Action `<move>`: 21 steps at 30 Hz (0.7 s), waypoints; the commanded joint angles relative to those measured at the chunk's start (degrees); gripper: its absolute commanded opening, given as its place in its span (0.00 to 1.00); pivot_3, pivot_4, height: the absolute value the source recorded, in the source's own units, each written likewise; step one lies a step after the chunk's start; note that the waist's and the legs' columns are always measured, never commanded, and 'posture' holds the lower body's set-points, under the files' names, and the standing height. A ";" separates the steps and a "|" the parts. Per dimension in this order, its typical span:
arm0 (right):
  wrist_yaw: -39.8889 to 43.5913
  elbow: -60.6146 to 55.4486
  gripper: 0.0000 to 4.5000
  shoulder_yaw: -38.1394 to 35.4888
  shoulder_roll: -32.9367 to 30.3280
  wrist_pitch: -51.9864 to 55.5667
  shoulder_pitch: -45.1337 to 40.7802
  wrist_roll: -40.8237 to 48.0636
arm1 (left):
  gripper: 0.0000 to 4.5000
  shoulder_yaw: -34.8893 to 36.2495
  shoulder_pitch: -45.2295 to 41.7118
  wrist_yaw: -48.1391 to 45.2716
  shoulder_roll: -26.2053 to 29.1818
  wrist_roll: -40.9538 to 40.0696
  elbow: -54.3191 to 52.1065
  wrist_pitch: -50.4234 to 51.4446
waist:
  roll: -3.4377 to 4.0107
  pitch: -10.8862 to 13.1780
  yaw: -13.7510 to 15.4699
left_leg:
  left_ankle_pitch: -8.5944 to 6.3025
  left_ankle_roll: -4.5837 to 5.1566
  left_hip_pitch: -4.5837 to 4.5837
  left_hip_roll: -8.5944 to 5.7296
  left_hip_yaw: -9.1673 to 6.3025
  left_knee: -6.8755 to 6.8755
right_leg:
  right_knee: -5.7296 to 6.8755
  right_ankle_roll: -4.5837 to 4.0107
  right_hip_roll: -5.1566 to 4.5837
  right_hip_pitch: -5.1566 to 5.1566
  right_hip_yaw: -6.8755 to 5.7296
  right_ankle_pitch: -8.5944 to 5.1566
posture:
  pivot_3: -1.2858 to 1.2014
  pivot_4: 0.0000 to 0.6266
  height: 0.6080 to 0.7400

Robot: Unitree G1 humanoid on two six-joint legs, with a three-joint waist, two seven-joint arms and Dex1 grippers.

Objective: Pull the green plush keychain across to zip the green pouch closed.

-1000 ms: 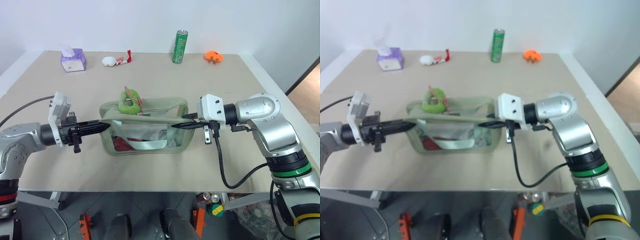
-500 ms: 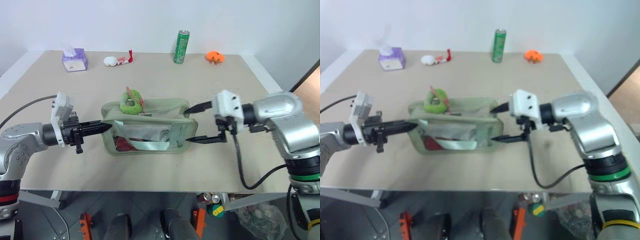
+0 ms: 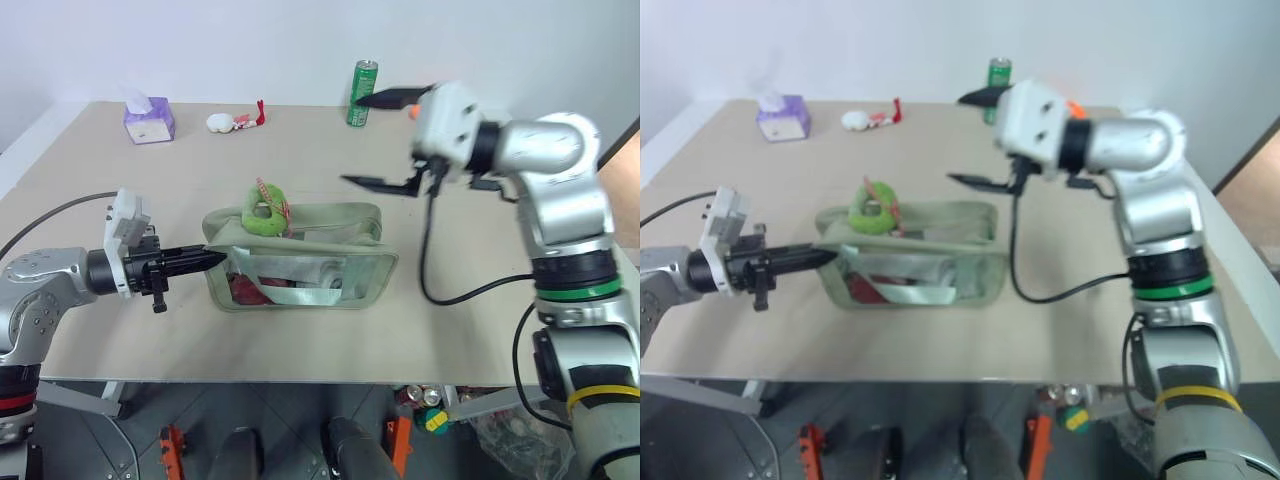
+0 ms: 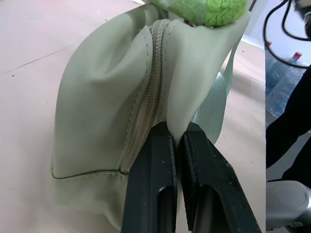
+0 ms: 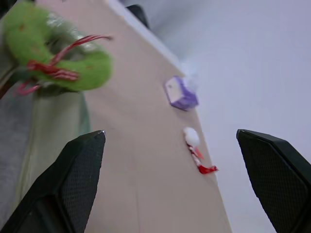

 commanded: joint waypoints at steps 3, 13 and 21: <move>1.11 -0.25 0.99 0.17 0.16 -7.30 -2.51 -1.03 | 0.00 0.85 0.27 1.03 -0.21 -1.11 -2.37 0.51 | 0.00 0.00 0.02 | -0.01 0.00 -0.02 -0.05 0.01 -0.02 | 0.00 0.08 -0.14 0.00 -0.01 -0.07 | 0.52 0.24 1.00; 6.23 -5.13 0.99 3.75 1.70 -10.08 0.00 0.25 | 0.00 1.05 -0.47 2.32 -0.11 -2.06 -2.67 1.33 | 0.00 0.00 0.00 | -0.02 -0.01 0.01 -0.04 -0.07 0.01 | 0.02 0.05 -0.08 0.03 -0.09 -0.03 | 0.52 0.24 1.00; 1.89 -0.25 0.99 6.62 5.79 -15.77 -0.28 -5.96 | 0.00 1.40 -0.48 2.50 -0.20 -2.16 -2.14 1.29 | 0.00 0.00 0.01 | -0.01 -0.02 0.02 -0.06 -0.06 0.04 | 0.01 0.04 -0.11 0.05 -0.09 -0.03 | 0.52 0.24 1.00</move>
